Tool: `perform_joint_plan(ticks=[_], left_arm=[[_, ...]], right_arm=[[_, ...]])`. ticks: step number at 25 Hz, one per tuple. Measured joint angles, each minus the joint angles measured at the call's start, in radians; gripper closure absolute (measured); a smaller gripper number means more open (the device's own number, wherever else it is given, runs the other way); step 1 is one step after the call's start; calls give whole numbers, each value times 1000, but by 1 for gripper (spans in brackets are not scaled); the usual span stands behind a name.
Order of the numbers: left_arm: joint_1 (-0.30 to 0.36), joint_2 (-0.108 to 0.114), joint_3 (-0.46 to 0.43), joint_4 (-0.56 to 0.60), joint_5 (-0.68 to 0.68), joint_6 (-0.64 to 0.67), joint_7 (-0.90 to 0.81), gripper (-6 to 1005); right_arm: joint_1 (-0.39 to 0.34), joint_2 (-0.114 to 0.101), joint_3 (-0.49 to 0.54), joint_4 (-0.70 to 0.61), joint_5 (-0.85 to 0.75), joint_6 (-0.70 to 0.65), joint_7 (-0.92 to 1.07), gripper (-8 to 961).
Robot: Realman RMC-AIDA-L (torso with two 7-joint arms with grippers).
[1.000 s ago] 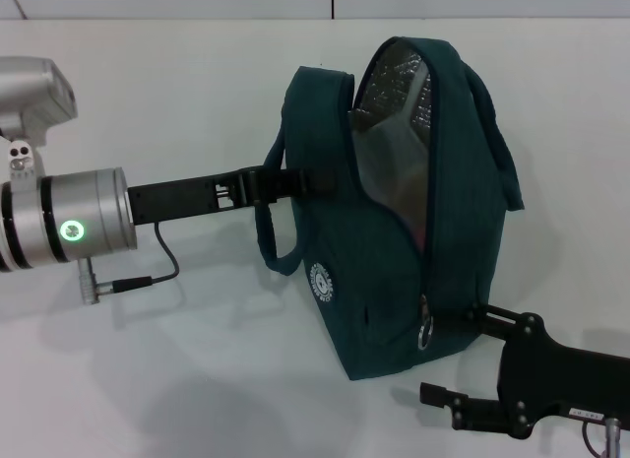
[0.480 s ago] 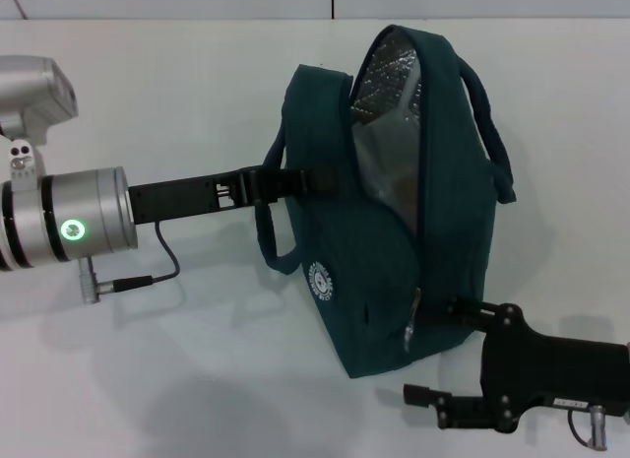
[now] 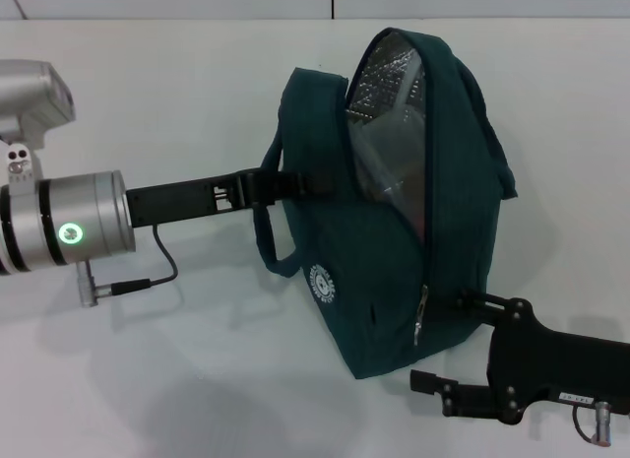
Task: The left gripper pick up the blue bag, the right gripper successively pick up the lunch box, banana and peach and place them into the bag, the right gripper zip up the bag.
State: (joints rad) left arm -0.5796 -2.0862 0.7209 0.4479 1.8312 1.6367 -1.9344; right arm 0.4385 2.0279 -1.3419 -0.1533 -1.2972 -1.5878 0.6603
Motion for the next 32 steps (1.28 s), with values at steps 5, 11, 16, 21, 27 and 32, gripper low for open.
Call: perform_joint_plan(ticks=[5, 11, 16, 21, 27, 32], left_arm=[[-2, 0, 0, 0, 0, 0, 0, 960], [-5, 0, 0, 0, 0, 0, 0, 960], [0, 0, 0, 0, 0, 0, 0, 961], [0, 0, 0, 0, 0, 0, 0, 962], [0, 1, -1, 0, 1, 0, 0, 962], [0, 2, -5, 0, 1, 0, 0, 961]], right_arm=[[1, 0, -8, 0, 8, 7, 1, 179], [26, 0, -89, -14, 10, 8, 37, 181], [10, 0, -90, -15, 56, 9, 36, 182], [-4, 0, -85, -15, 71, 11, 33, 183], [-8, 0, -86, -6, 84, 11, 36, 185], [-10, 0, -86, -5, 85, 22, 38, 212]])
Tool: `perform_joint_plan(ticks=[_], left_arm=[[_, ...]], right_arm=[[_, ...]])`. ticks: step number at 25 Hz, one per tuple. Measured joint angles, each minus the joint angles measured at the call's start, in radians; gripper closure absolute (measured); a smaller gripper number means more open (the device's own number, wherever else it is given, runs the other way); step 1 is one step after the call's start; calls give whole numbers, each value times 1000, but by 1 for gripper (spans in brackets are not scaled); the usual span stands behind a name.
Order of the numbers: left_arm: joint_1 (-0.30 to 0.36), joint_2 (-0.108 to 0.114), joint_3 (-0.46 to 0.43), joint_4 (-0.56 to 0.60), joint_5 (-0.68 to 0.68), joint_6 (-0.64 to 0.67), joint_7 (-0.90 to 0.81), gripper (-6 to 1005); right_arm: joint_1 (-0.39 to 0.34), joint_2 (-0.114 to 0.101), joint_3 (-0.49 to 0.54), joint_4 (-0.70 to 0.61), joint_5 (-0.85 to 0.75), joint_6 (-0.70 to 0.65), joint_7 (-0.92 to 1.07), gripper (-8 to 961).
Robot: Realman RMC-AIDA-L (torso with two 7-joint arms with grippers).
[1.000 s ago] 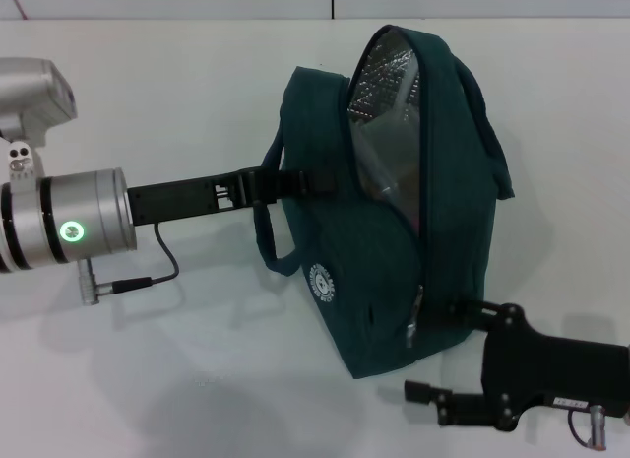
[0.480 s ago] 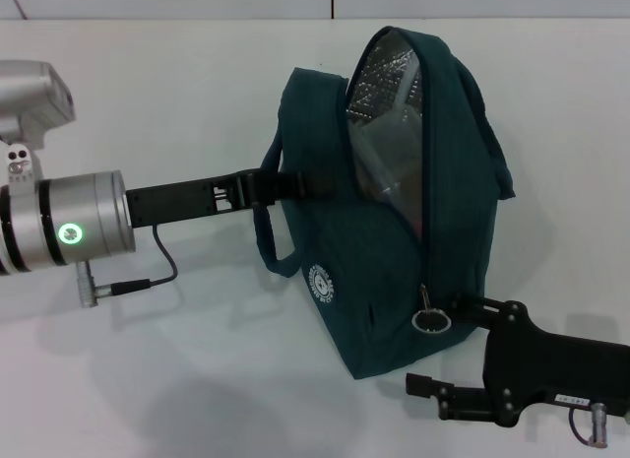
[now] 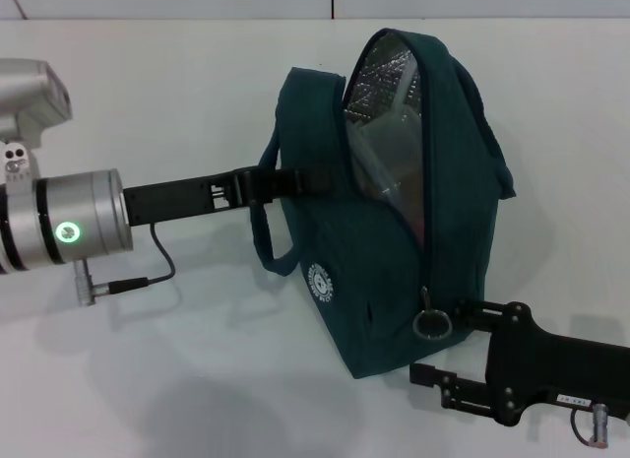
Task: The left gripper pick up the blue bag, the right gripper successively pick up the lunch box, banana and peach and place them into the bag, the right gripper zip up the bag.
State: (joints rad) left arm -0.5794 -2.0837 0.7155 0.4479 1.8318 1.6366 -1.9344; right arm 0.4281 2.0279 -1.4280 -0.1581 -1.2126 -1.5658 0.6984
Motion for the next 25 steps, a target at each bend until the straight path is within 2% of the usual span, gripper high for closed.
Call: perform_joint_plan(ticks=[7, 12, 18, 25], left_arm=[[1, 1, 2, 0, 0, 0, 0, 960], [1, 1, 3, 0, 0, 0, 1, 959], [1, 1, 4, 0, 0, 0, 2, 958], [1, 1, 3, 0, 0, 0, 2, 957]], right_arm=[[-1, 0, 0, 0, 4, 11, 7, 398], [-1, 0, 2, 0, 13, 13, 16, 628], [0, 0, 3, 0, 14, 13, 17, 813], [-2, 0, 5, 0, 14, 13, 17, 815]])
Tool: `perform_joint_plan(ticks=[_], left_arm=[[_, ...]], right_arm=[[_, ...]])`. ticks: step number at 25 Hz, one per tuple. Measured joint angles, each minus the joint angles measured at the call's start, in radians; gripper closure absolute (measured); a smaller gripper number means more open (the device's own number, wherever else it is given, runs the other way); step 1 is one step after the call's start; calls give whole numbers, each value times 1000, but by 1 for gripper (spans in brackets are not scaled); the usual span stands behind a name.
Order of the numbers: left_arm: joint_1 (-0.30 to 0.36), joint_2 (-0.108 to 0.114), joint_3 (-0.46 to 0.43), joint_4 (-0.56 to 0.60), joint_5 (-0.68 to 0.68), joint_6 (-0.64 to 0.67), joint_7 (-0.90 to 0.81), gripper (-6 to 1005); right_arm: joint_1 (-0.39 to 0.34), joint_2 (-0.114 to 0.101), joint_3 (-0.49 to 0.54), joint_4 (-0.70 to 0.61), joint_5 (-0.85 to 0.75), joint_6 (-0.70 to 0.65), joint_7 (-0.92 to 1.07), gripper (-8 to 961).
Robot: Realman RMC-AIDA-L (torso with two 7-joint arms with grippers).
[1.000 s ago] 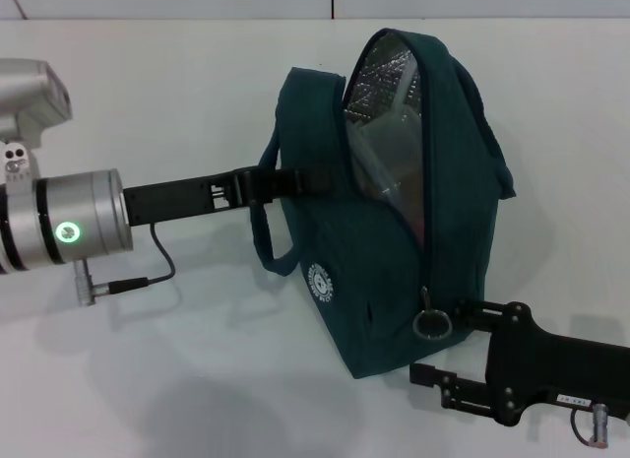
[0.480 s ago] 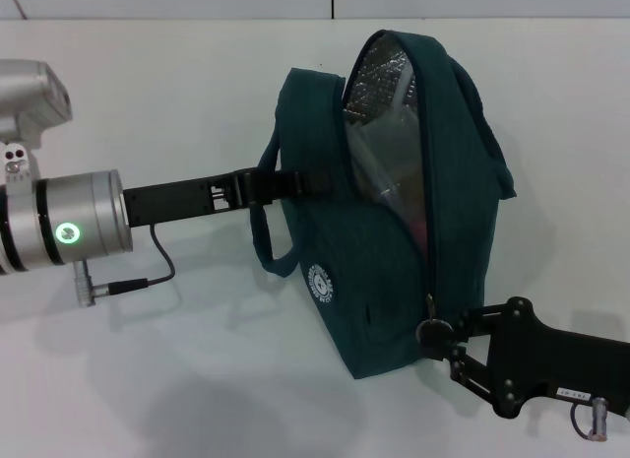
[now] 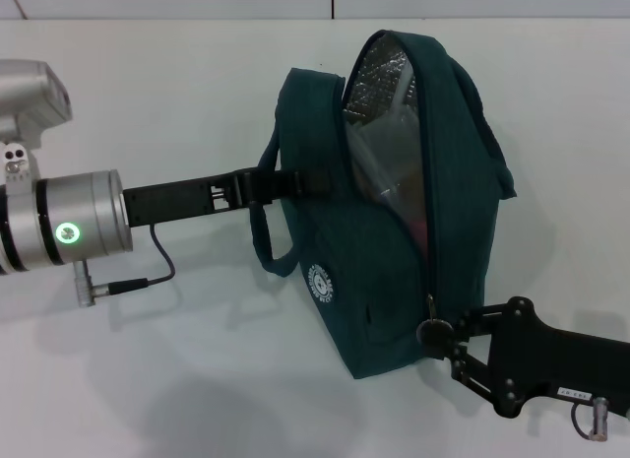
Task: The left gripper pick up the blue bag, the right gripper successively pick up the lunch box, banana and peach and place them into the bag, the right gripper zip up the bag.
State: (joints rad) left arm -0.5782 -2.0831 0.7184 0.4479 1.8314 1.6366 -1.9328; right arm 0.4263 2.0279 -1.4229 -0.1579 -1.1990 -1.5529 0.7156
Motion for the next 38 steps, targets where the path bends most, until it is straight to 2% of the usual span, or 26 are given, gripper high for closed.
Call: perform_joint_plan(ticks=[9, 12, 17, 30, 38], left_arm=[[0, 0, 0, 0, 0, 0, 0, 955], [0, 0, 0, 1, 0, 0, 0, 955], [0, 0, 1, 2, 0, 0, 0, 954], [1, 1, -4, 0, 0, 0, 0, 952], [27, 4, -7, 8, -34, -6, 17, 951]], right_arm=[[-10, 0, 2, 0, 14, -1, 1, 818], [-11, 0, 2, 0, 15, 0, 1, 881], [-11, 0, 2, 0, 15, 1, 1, 932], [-34, -5, 4, -12, 48, -29, -6, 936], [-49, -10, 6, -14, 91, -88, -7, 936]])
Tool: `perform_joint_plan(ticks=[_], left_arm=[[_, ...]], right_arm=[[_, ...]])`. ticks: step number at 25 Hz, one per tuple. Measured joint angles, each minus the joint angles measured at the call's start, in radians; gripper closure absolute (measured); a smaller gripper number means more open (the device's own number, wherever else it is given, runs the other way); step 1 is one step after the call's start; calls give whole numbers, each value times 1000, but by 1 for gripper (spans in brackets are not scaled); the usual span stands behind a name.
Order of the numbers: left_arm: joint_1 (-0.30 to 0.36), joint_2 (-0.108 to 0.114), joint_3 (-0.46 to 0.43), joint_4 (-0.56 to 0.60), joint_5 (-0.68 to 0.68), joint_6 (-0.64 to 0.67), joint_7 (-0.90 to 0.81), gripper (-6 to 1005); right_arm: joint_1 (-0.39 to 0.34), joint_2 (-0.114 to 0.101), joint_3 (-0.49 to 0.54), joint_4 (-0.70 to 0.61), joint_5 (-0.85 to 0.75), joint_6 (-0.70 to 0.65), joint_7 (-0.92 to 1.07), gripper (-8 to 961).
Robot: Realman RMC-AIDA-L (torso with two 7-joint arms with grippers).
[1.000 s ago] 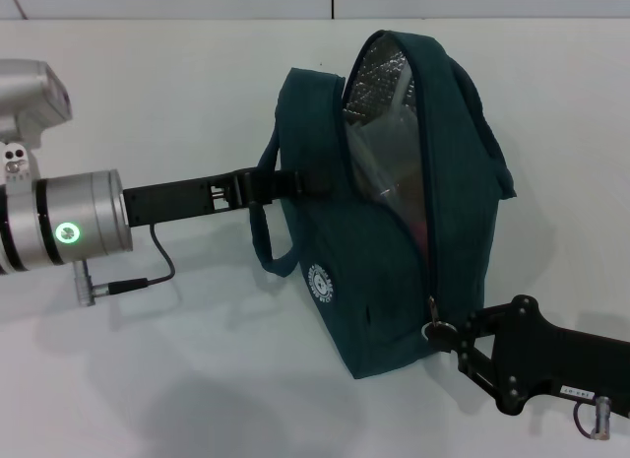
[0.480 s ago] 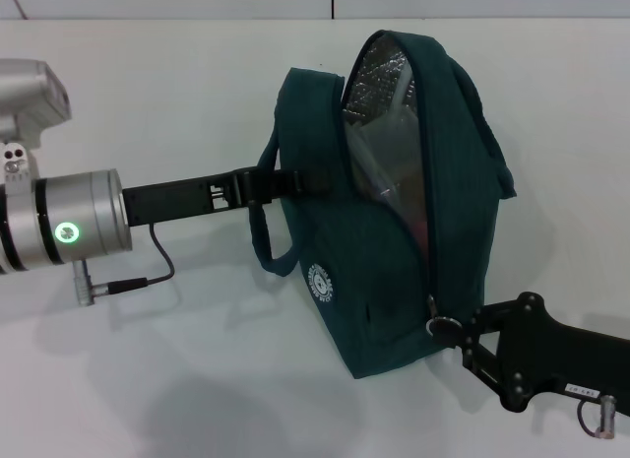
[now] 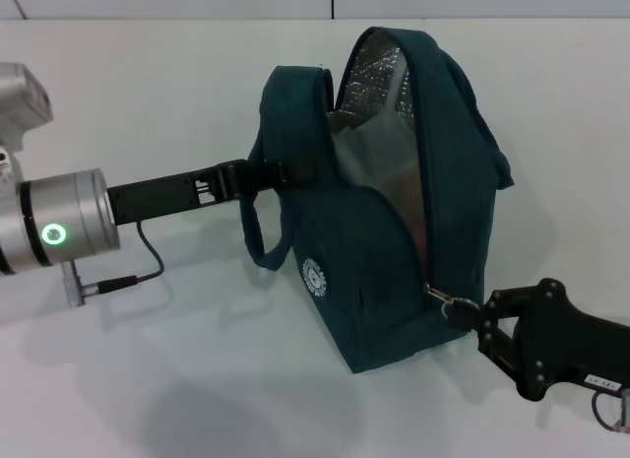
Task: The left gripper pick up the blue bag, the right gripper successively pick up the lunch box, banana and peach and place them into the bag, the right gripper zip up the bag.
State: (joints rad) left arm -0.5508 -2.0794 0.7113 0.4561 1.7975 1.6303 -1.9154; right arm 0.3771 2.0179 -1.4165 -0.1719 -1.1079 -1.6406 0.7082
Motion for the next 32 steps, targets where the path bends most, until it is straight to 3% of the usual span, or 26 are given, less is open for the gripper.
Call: perform_joint_plan(ticks=[18, 32], left_arm=[[25, -4, 1, 1, -42, 32, 142, 948], [106, -1, 0, 6, -221, 133, 339, 436]], right_arm=[[-5, -1, 53, 0, 13, -66, -5, 936], [-2, 2, 53, -23, 44, -92, -5, 936]])
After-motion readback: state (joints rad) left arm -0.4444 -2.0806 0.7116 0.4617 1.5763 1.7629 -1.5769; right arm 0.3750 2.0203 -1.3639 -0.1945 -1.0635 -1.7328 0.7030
